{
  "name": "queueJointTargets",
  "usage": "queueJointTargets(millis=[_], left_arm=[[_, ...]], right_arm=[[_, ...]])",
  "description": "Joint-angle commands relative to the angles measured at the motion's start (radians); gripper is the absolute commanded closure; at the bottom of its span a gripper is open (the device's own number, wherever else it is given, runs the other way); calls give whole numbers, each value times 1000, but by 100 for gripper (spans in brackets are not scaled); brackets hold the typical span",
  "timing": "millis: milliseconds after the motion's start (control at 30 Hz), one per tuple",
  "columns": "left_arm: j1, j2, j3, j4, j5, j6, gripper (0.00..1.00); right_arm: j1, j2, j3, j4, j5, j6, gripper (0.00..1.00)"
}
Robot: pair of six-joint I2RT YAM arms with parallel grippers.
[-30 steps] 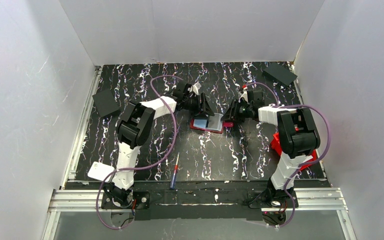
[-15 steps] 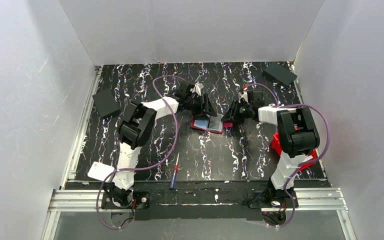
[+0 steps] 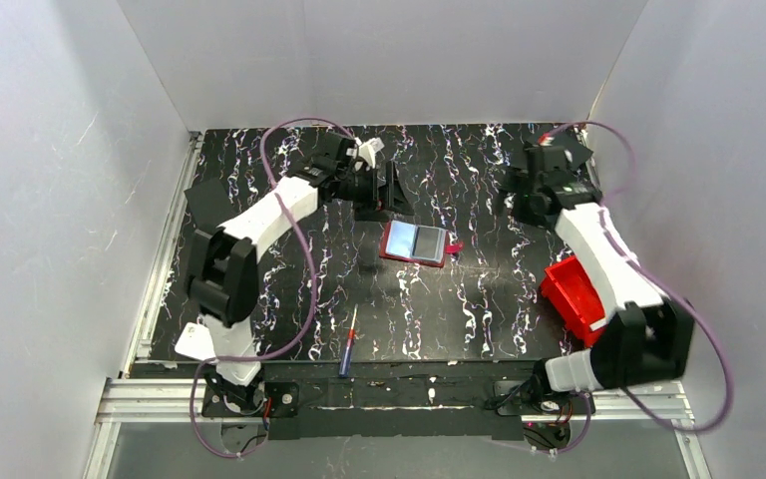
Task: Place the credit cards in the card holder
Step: Insert the credit card into the card holder, then move the storage box to the center of the board.
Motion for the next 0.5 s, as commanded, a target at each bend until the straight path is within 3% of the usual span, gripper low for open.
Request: queueJointTargets(millis=[0, 67, 267, 367, 467], left_arm=[[-30, -193, -124, -26, 14, 59, 16], [-48, -236, -179, 18, 28, 40, 16], [-99, -284, -293, 94, 61, 26, 16], [-103, -286, -323, 122, 82, 20, 16], [-103, -305, -358, 184, 112, -20, 16]], right_arm=[[-73, -181, -34, -401, 504, 224, 2], [-142, -268, -110, -434, 548, 269, 2], [-455, -395, -262, -378, 466, 230, 2], [-521, -414, -288, -308, 420, 174, 2], [-538, -351, -271, -358, 441, 178, 2]])
